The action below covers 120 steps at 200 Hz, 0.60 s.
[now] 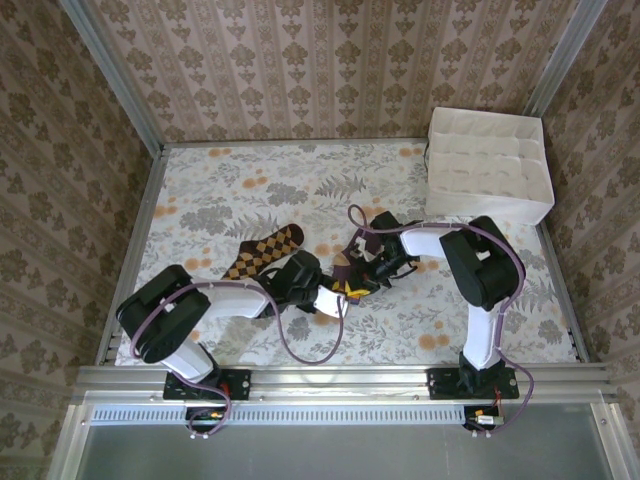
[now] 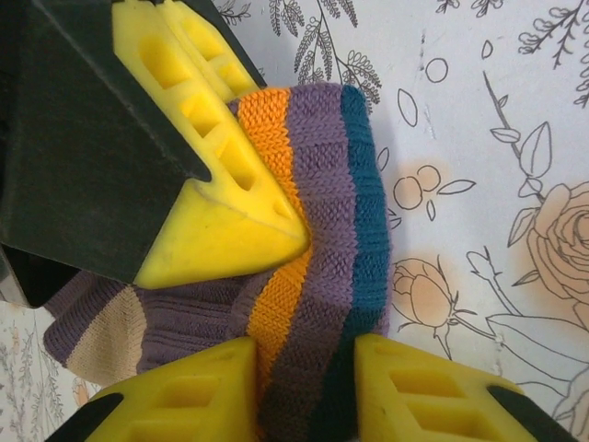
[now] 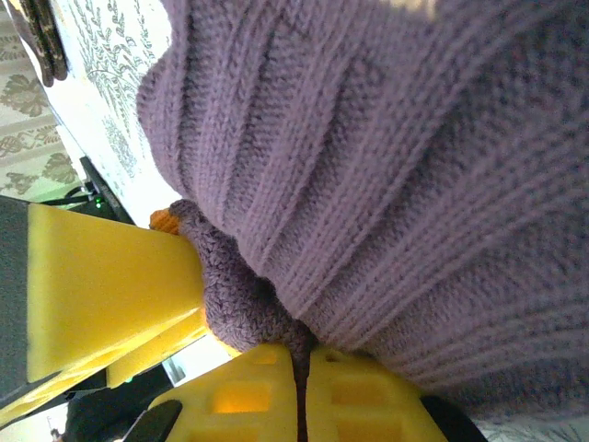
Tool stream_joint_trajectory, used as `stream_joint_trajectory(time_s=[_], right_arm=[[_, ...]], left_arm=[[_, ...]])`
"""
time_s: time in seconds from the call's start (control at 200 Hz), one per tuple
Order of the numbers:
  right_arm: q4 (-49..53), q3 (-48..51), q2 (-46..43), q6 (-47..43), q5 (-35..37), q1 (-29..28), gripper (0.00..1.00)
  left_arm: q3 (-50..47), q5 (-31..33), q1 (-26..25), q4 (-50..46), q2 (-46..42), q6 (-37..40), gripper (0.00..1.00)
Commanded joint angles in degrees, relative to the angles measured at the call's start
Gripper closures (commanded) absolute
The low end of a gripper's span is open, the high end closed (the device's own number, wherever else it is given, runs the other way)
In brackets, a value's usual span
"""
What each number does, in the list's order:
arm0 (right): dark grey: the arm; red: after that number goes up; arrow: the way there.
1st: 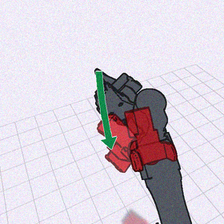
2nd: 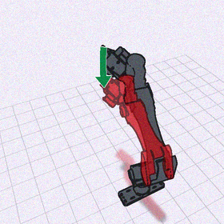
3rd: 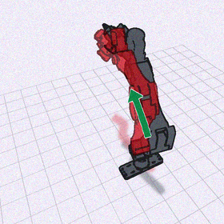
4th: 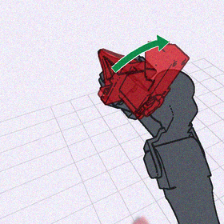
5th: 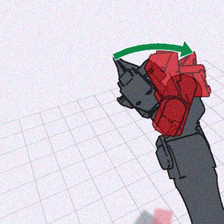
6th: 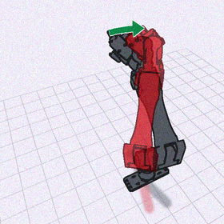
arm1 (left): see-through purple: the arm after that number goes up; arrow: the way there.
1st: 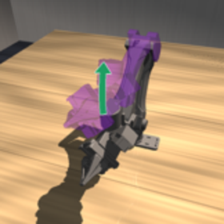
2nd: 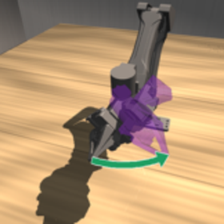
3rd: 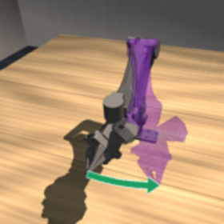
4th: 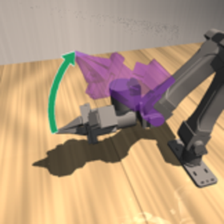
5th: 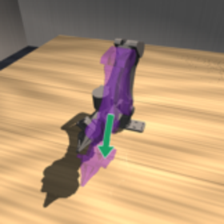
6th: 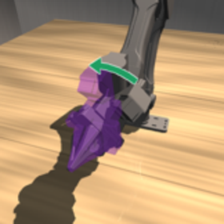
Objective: Roll the socks
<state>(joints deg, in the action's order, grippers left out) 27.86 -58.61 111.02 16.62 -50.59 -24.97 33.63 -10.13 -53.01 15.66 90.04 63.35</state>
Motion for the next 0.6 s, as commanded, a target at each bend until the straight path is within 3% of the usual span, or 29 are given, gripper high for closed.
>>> stream_joint_trajectory(time_s=[0.0, 0.155, 0.215, 0.29, 0.385, 0.595], right_arm=[[7.7, 2.0, 4.4, -2.2, 9.5, 0.1, 0.94], [9.3, 1.0, 3.9, -3.4, 8.8, 1.0, 0.9], [9.2, 1.2, 2.5, -3.4, 8.6, 1.3, 0.87], [8.5, 2.1, 0.1, -3.2, 8.6, 1.9, 0.79], [6.4, 3.8, -3.5, -2.6, 7.6, 3.4, 0.69], [-0.6, 8.7, -11.6, -0.8, 6.0, 5.7, 0.59]], left_arm=[[0.2, 1.4, -1.1, -6.6, 3.2, 2.5, 0.68], [2.1, 3.1, -3.0, -10.9, 5.5, 3.6, 0.7], [3.9, 2.5, -3.3, -14.8, 5.8, 2.9, 0.8], [6.9, 1.7, -3.5, -20.3, 6.2, 1.0, 1.0], [10.1, 0.9, -4.1, -25.8, 6.7, -1.9, 1.0], [16.4, -3.9, -3.9, -34.7, 8.1, -8.6, 1.0]])
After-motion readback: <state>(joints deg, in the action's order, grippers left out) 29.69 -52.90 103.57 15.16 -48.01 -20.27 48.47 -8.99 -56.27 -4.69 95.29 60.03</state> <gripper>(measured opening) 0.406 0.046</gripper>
